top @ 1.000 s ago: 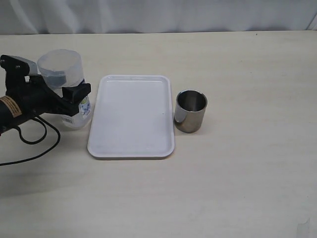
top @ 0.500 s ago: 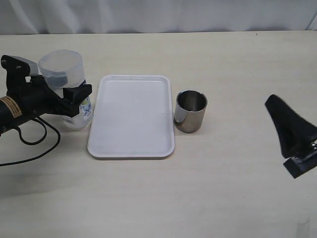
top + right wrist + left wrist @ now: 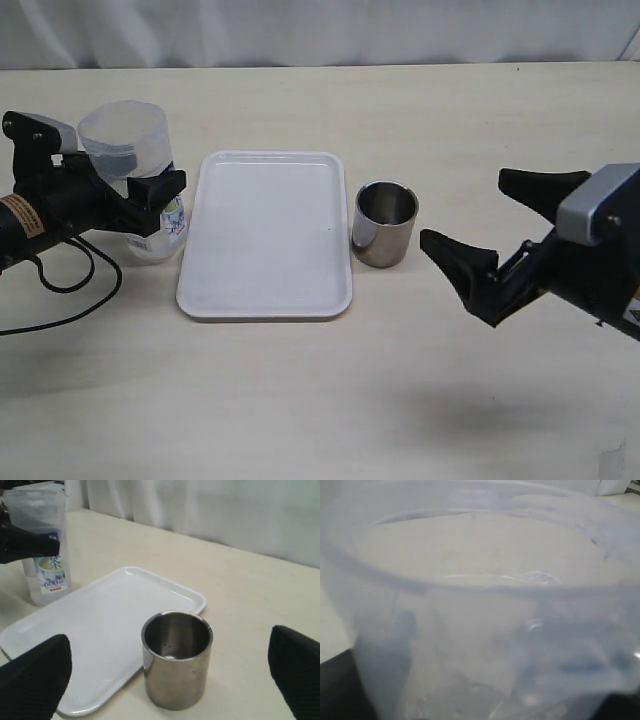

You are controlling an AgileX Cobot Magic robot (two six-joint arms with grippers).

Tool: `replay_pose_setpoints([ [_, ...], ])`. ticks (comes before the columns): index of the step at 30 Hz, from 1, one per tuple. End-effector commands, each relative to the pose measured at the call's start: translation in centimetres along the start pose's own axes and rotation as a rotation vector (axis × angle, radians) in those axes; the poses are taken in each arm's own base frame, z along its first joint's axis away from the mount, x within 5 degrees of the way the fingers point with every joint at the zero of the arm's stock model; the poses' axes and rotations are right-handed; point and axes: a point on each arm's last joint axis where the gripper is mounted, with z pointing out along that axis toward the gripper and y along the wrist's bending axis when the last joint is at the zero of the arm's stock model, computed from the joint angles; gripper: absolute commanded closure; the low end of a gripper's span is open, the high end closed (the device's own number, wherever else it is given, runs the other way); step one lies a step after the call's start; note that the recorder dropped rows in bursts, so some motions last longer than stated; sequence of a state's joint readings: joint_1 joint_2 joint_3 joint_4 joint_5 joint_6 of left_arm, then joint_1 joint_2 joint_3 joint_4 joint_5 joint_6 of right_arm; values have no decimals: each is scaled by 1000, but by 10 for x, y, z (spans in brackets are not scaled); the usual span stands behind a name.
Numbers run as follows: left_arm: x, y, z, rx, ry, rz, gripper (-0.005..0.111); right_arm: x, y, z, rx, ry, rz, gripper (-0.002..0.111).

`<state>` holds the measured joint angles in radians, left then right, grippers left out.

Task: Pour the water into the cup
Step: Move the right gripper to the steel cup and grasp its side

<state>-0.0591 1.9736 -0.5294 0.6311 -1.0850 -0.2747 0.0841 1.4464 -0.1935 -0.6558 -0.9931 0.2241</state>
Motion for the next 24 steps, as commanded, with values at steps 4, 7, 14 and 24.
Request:
replay_pose_setpoints([
  [4, 3, -2, 1, 12, 24, -8, 107, 22, -16, 42, -52, -22, -8, -1],
  [7, 3, -2, 1, 12, 24, -8, 107, 33, -23, 57, -60, -21, 15, -1],
  [14, 3, -2, 1, 12, 24, -8, 107, 53, -27, 84, -164, 16, 3, -1],
  [24, 3, -2, 1, 12, 24, -8, 107, 75, -36, 110, -218, 41, 1, -1],
])
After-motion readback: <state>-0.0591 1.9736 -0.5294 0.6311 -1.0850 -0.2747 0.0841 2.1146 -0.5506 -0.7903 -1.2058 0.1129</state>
